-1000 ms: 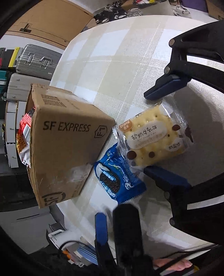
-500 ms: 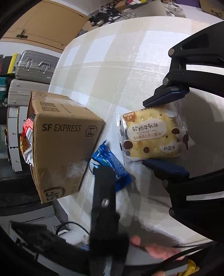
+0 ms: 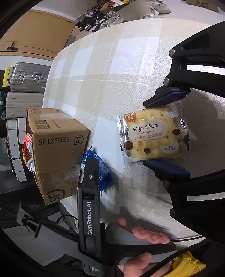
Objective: Organize snacks
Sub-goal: 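Grasp blue Oreo pack with left tool while right tool grasps cracker pack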
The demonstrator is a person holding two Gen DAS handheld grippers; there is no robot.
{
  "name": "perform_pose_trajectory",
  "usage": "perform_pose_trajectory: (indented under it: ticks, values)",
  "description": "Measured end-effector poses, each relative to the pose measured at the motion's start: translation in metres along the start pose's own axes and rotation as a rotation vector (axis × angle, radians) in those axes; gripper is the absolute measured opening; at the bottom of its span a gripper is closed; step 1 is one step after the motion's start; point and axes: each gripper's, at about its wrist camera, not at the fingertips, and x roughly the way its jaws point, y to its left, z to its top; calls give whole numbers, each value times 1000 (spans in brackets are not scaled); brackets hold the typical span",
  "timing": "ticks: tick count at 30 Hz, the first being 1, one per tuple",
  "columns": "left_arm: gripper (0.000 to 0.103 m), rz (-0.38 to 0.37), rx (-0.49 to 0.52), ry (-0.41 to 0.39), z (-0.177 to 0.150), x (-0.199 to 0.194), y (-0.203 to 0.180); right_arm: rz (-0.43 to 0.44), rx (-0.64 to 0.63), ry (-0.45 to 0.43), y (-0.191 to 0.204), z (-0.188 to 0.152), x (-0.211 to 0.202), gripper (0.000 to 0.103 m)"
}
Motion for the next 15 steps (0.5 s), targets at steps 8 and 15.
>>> perform_pose_trajectory:
  ticks: [8,15]
  values:
    - [60,-3,44,8,16,13,-12,6,9,-6,0,-2,-1,60]
    - [42,45,112,29,21,28,-39,10,4,-9,1,-2,-1,60]
